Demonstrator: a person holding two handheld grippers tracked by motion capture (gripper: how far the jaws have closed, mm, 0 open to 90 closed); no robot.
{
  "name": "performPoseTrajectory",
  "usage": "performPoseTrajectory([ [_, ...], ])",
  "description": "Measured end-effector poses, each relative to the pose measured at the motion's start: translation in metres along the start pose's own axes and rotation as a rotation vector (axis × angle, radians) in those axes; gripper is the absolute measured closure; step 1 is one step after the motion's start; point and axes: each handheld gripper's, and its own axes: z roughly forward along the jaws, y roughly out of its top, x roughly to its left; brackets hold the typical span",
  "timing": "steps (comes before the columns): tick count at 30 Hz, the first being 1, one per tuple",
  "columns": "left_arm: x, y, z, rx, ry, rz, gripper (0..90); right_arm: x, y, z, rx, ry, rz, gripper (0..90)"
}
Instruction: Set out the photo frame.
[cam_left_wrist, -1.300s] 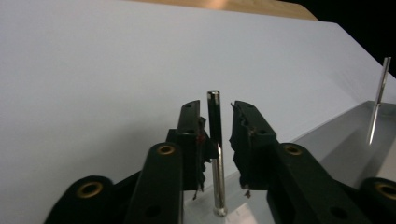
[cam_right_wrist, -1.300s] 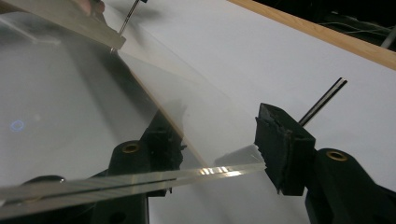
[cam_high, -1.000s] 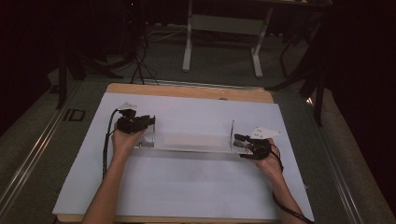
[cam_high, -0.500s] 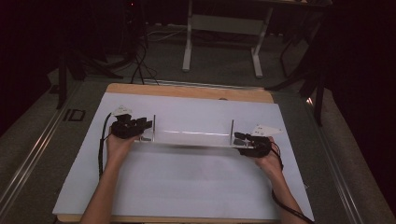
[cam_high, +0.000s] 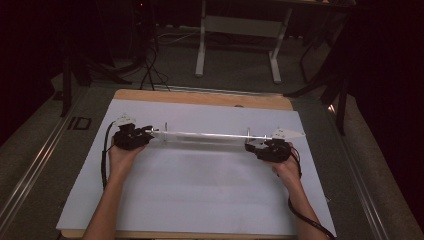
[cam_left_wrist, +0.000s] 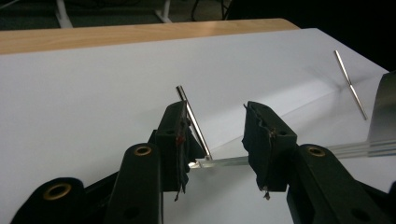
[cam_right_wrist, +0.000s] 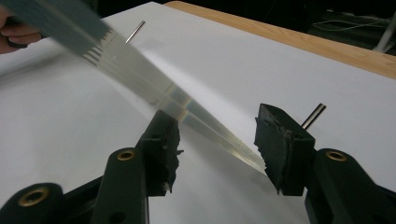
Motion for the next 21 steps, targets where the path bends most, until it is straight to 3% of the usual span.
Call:
performPoseTrajectory([
  [7,-0.001,0.001,-0.007,-0.006,0.029,0.044,58.7,-0.001,0.001,0.0,0.0,0.003,0.001,49.7],
  [21,-0.001,0.003,-0.02,-0.047,-0.017,0.091,54.5,-0.004,0.003,0.001,-0.006,0.0,0.015,49.9],
])
